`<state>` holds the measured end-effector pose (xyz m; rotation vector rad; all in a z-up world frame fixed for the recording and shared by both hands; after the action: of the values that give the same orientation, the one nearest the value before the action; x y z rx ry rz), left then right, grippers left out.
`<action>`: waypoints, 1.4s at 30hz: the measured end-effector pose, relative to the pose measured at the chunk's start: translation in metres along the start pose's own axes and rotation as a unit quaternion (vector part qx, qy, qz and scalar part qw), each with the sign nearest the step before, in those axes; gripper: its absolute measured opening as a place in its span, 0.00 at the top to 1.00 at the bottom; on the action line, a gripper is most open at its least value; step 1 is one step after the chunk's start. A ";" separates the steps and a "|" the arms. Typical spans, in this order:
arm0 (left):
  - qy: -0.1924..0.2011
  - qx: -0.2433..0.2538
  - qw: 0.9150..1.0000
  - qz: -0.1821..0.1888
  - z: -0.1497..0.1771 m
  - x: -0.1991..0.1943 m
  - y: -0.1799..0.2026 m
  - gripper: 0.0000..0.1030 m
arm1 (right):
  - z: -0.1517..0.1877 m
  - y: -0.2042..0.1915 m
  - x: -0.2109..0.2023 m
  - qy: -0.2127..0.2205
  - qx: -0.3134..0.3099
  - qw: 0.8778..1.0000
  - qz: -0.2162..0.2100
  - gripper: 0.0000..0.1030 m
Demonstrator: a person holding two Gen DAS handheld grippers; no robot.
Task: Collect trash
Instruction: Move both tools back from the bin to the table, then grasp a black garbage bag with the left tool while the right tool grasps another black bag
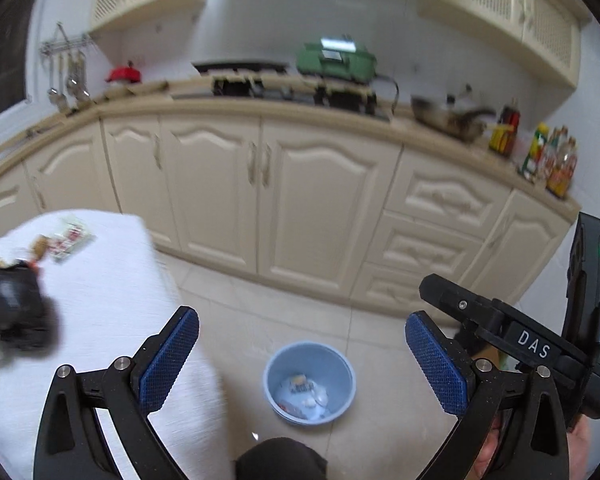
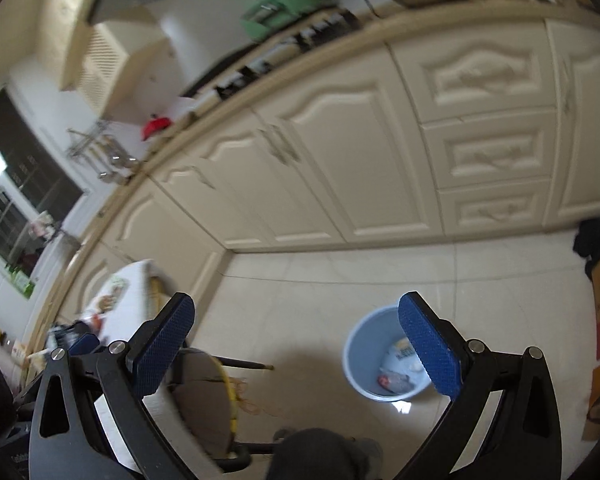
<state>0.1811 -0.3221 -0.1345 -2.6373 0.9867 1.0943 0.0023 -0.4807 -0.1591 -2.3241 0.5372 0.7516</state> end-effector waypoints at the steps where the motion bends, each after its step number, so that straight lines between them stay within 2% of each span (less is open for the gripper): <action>1: 0.009 -0.003 1.000 -0.003 0.005 -0.016 -0.006 0.01 | 0.003 -0.016 -0.006 0.004 -0.012 1.000 -0.006 0.00; 11: 0.085 -0.051 0.994 -0.042 0.067 -0.167 -0.071 0.01 | 0.023 -0.126 -0.047 0.031 -0.087 0.994 -0.053 0.00; 22: 0.155 -0.106 0.974 -0.124 0.155 -0.304 -0.129 0.01 | 0.064 -0.250 -0.075 0.045 -0.200 0.973 -0.103 0.00; 27: 0.162 -0.128 0.965 -0.160 0.185 -0.331 -0.140 0.01 | 0.085 -0.290 -0.074 0.044 -0.237 0.964 -0.114 0.00; 31: 0.156 -0.143 0.959 -0.187 0.210 -0.349 -0.154 0.01 | 0.103 -0.315 -0.056 0.023 -0.264 0.957 -0.117 0.00; 36: 0.136 -0.162 0.956 -0.205 0.214 -0.341 -0.167 0.01 | 0.118 -0.328 -0.032 -0.001 -0.281 0.953 -0.116 0.00; 42: 0.113 -0.173 0.954 -0.215 0.193 -0.316 -0.195 0.01 | 0.131 -0.343 0.000 -0.027 -0.300 0.947 -0.109 0.00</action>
<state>0.0204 0.0616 -0.0897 -3.0995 0.2215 0.9432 0.1381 -0.1460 -0.0922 -2.8417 0.0086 0.9668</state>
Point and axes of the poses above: each gripper's, at about its wrist camera, not at the fingertips, and x roughly the way its jaws point, y to its right, z to its underside, the point moved 2 cm from there along x, roughly the way its jaws point, and after that the axes turned 4 degrees about -y, right-handed, at the moved point
